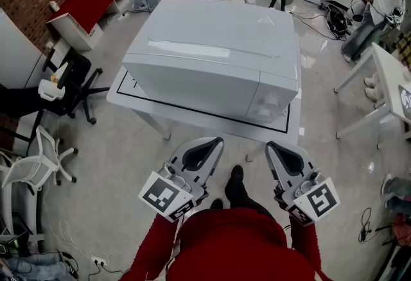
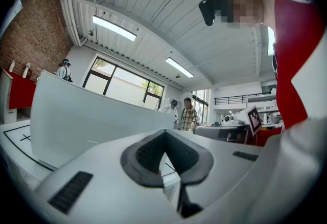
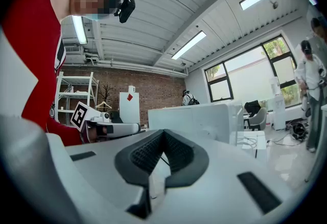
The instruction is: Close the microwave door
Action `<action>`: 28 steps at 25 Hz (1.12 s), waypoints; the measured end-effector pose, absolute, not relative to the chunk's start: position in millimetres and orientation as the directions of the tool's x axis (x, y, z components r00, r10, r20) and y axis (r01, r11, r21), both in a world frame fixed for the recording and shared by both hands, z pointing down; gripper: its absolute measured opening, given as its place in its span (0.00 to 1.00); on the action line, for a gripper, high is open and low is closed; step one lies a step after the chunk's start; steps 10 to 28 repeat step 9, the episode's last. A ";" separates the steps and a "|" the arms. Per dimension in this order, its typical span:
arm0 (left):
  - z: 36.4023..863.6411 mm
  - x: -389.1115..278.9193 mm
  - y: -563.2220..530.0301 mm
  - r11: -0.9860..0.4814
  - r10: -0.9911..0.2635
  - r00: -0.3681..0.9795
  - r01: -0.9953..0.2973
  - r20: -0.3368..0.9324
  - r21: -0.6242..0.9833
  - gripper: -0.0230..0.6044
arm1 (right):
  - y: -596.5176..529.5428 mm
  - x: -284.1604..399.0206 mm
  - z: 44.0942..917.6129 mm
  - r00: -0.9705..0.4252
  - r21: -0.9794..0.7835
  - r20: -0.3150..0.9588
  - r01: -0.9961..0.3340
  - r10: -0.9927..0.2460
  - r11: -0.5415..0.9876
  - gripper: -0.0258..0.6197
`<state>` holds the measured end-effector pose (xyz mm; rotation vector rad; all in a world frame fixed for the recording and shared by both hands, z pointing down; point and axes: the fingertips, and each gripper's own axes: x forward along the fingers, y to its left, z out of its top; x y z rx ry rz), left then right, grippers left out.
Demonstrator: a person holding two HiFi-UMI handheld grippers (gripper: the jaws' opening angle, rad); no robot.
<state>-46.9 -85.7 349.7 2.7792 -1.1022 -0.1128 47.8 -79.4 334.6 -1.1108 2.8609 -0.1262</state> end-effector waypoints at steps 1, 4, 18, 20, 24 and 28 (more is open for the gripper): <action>349.7 -46.3 -85.7 -0.720 -0.685 0.728 -0.674 -0.014 0.167 0.05 | -79.4 48.2 334.8 -0.735 -0.102 -0.035 -0.671 -0.677 0.734 0.06; 350.3 -43.8 -86.3 -0.724 -0.681 0.733 -0.670 -0.010 0.164 0.05 | -80.3 49.8 335.1 -0.733 -0.103 -0.033 -0.674 -0.680 0.732 0.06; 351.8 -40.1 -86.1 -0.728 -0.675 0.738 -0.665 -0.004 0.165 0.05 | -80.5 51.3 335.3 -0.732 -0.104 -0.034 -0.675 -0.681 0.731 0.06; 351.8 -40.1 -86.1 -0.728 -0.675 0.738 -0.665 -0.004 0.165 0.05 | -80.5 51.3 335.3 -0.732 -0.104 -0.034 -0.675 -0.681 0.731 0.06; 351.8 -40.1 -86.1 -0.728 -0.675 0.738 -0.665 -0.004 0.165 0.05 | -80.5 51.3 335.3 -0.732 -0.104 -0.034 -0.675 -0.681 0.731 0.06; 351.8 -40.1 -86.1 -0.728 -0.675 0.738 -0.665 -0.004 0.165 0.05 | -80.5 51.3 335.3 -0.732 -0.104 -0.034 -0.675 -0.681 0.731 0.06</action>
